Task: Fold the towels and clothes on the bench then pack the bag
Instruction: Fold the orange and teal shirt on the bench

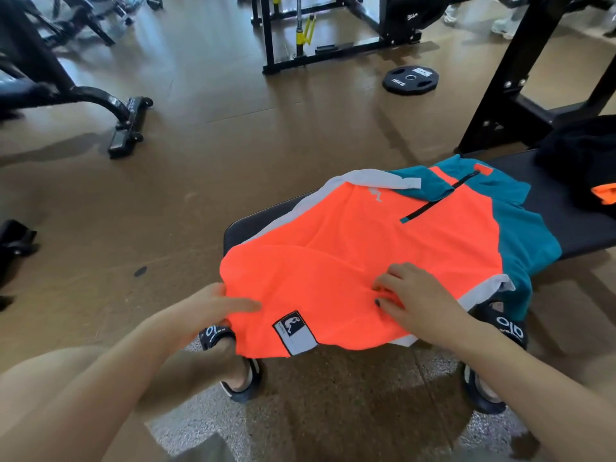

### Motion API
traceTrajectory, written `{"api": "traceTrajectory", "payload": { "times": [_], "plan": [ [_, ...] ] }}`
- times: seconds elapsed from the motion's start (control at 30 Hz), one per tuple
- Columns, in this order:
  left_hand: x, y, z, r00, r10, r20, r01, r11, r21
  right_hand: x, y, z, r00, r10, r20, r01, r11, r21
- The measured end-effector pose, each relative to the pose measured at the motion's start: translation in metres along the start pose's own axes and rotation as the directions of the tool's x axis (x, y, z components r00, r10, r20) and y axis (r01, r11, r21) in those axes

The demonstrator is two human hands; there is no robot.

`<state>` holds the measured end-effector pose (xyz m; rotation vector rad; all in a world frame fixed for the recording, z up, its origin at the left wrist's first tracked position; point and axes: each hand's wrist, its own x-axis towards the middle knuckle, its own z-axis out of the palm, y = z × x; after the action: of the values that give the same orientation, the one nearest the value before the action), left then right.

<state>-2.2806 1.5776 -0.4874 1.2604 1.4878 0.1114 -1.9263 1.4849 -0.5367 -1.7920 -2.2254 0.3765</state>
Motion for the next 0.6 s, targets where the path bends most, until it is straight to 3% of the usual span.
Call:
{"api": "traceTrajectory", "payload": {
  "times": [0.1, 0.17, 0.23, 0.3, 0.37, 0.43, 0.47, 0.5, 0.53, 0.57, 0.6],
  "plan": [
    [-0.006, -0.004, 0.01, 0.999, -0.013, -0.042, 0.016, 0.997, 0.077, 0.003, -0.003, -0.004, 0.999, 0.052, -0.008, -0.051, 0.994, 0.092],
    [-0.01, 0.001, 0.012, 0.997, 0.018, -0.069, -0.033, 0.975, -0.221, 0.003, -0.006, -0.008, 0.994, 0.102, -0.049, -0.091, 0.978, 0.189],
    [-0.014, 0.011, 0.006, 0.997, 0.022, -0.079, -0.06, 0.851, -0.522, 0.003, -0.008, -0.014, 0.981, 0.16, -0.114, -0.121, 0.949, 0.29],
    [-0.012, 0.017, -0.003, 0.993, -0.002, -0.122, -0.075, 0.775, -0.628, 0.004, -0.01, -0.019, 0.966, 0.196, -0.167, -0.131, 0.932, 0.338],
    [-0.004, 0.015, -0.011, 0.982, -0.052, -0.184, -0.07, 0.799, -0.597, 0.004, -0.01, -0.02, 0.972, 0.178, -0.155, -0.122, 0.942, 0.314],
    [0.01, 0.013, -0.019, 0.966, -0.112, -0.233, -0.012, 0.88, -0.475, 0.004, -0.008, -0.015, 0.987, 0.148, -0.061, -0.13, 0.964, 0.232],
    [0.017, 0.01, -0.024, 0.948, -0.135, -0.287, 0.036, 0.945, -0.324, 0.003, -0.007, -0.012, 0.99, 0.137, -0.012, -0.133, 0.975, 0.178],
    [0.021, 0.008, -0.031, 0.929, -0.119, -0.35, 0.104, 0.993, -0.062, 0.003, -0.005, -0.011, 0.991, 0.133, 0.02, -0.134, 0.982, 0.132],
    [0.023, 0.008, -0.038, 0.907, -0.096, -0.41, 0.203, 0.952, 0.227, 0.002, -0.003, -0.01, 0.99, 0.136, 0.037, -0.139, 0.985, 0.098],
    [0.024, 0.007, -0.045, 0.899, -0.058, -0.435, 0.283, 0.835, 0.472, 0.001, -0.001, -0.01, 0.989, 0.141, 0.048, -0.144, 0.987, 0.073],
    [0.022, 0.008, -0.049, 0.91, -0.059, -0.411, 0.321, 0.728, 0.606, 0.001, 0.001, -0.011, 0.987, 0.147, 0.061, -0.15, 0.988, 0.049]
  ]
}}
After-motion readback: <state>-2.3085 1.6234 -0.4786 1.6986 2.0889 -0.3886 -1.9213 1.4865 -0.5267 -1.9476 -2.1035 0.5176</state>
